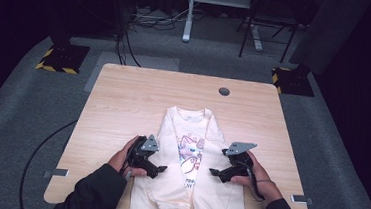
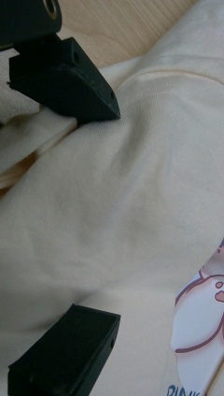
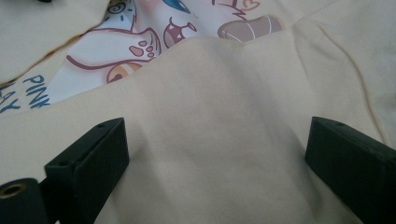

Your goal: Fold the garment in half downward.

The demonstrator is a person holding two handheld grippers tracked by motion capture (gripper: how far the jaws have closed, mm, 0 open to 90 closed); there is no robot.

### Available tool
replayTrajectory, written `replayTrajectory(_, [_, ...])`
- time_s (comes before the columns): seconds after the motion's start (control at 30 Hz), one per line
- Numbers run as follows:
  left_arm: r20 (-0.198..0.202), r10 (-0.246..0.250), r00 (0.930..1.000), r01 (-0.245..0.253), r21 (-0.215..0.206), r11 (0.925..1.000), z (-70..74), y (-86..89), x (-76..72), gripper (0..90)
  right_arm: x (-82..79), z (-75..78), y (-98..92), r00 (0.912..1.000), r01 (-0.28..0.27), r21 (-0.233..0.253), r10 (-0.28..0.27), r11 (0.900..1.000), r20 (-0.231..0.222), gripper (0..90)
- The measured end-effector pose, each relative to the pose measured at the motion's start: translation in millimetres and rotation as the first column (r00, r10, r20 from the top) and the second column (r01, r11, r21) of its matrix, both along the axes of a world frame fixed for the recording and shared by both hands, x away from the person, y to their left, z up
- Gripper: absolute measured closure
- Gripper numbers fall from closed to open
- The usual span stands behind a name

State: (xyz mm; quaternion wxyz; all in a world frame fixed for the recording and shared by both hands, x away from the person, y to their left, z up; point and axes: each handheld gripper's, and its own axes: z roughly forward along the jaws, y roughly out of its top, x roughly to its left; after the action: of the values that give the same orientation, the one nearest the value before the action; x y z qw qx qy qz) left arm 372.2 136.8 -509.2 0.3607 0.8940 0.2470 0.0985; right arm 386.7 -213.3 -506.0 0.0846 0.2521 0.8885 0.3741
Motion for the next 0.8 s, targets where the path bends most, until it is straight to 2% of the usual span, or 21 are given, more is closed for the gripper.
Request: replayTrajectory(0.8, [-0.011,-0.046,0.9989,0.046,0.007,0.9989,0.9,0.0,-13.6,4.6,-13.4,1.2,-0.9,0.9991,-0.041,-0.017,0.041,0.999,-0.011,5.9])
